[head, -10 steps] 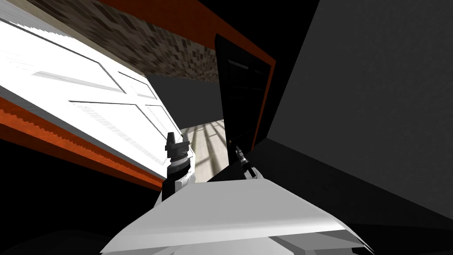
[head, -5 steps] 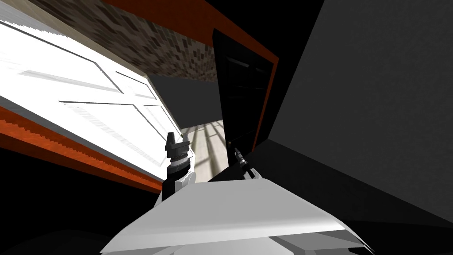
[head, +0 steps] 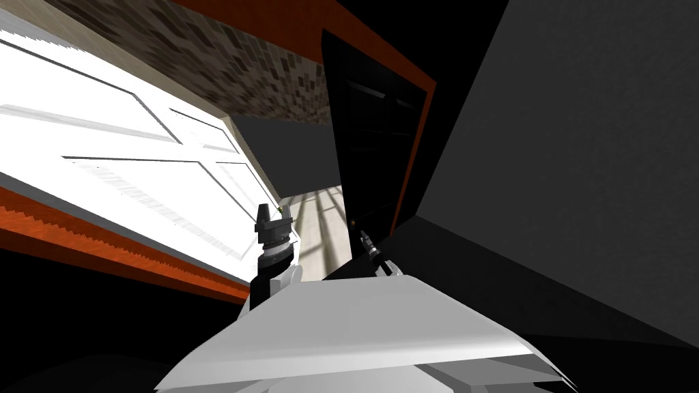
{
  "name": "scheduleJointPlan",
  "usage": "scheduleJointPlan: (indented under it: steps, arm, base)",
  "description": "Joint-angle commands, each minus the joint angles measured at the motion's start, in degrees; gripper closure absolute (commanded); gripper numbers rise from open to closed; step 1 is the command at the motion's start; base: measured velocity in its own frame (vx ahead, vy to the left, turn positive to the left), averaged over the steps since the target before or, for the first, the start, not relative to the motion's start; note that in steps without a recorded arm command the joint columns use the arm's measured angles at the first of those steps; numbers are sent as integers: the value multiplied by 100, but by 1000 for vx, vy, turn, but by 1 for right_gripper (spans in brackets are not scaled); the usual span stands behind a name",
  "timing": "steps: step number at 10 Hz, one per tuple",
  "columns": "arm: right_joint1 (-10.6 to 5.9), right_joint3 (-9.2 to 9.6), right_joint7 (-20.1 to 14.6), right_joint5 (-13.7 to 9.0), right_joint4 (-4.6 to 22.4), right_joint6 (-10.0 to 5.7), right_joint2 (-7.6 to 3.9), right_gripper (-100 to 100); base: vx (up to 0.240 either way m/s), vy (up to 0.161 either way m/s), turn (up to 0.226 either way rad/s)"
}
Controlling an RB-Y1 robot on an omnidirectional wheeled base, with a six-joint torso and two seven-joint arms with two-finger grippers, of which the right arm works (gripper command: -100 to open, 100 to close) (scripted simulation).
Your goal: Push the door open
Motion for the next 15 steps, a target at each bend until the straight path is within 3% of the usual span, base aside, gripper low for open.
scheduleJointPlan:
  steps: [1, 2, 3, 6, 10, 11, 12, 15]
  arm:
    - [-74, 40, -26, 58, 203, -35, 47, -100]
    - [-64, 18, -12, 31, 161, -45, 29, -100]
    - [-63, 2, 8, 23, 190, -63, -62, -100]
    - [-53, -24, 43, 4, 211, -82, -105, -100]
    - [-34, -70, 103, -27, 246, -114, 24, -100]
    - [-67, -73, 103, -28, 310, -146, -3, -100]
    - [-67, -73, 103, -28, 310, -146, -3, 100]
    - [-67, -73, 103, -28, 310, -146, -3, 100]
  base:
    - [98, -66, 49]
    - [46, -32, 14]
    - [122, 53, 34]
    - [162, 69, 25]
    - [196, 90, 28]
    - [89, 40, 4]
    - [-16, -5, -13]
    - [-22, -11, 10]
